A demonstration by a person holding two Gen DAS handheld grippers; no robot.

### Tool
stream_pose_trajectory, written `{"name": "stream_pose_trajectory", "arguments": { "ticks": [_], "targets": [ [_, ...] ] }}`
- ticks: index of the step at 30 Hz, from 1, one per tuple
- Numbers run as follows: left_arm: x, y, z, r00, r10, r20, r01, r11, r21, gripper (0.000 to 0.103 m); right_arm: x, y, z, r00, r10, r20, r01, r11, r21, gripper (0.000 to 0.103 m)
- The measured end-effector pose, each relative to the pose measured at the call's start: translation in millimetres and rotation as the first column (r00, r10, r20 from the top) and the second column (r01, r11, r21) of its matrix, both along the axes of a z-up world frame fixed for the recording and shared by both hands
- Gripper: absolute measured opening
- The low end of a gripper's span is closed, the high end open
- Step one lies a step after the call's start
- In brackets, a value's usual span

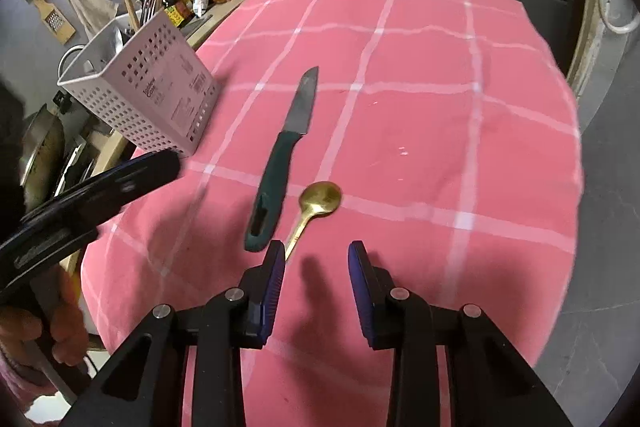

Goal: Organize utensils
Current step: 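Move both open tools back toward the black-handled knife and gold spoon, then grasp the black-handled knife with the left tool while the right tool grasps the gold spoon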

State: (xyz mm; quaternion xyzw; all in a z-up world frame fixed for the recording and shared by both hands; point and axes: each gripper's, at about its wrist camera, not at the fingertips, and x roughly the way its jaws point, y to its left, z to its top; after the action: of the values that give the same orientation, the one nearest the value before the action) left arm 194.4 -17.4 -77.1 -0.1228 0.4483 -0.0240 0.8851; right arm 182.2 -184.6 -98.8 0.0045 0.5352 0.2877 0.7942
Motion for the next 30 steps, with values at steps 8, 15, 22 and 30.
{"name": "stream_pose_trajectory", "arguments": {
  "ticks": [8,15,22,30],
  "targets": [
    [41.2,3.4,-19.1,0.998,-0.032,-0.062,0.032,0.999,0.003,0.042,2.8,6.8,-9.7,0.999,-0.035,0.019,0.036,0.999,-0.034,0.031],
    [66.8,4.7,-31.6,0.994,-0.061,-0.096,0.058,0.998,-0.026,0.042,8.8,20.1,-13.7,0.998,-0.044,0.048,0.048,0.995,-0.089,0.027],
    [80.4,7.4,-37.7,0.990,-0.072,-0.122,0.066,0.996,-0.057,0.042,2.7,37.2,-15.3,0.995,0.002,0.097,0.021,0.972,-0.234,0.021],
    [73.9,7.1,-36.0,0.974,-0.159,-0.162,0.141,0.983,-0.116,0.042,8.2,1.6,-14.7,0.998,0.007,0.067,0.013,0.957,-0.288,0.008]
  ]
}}
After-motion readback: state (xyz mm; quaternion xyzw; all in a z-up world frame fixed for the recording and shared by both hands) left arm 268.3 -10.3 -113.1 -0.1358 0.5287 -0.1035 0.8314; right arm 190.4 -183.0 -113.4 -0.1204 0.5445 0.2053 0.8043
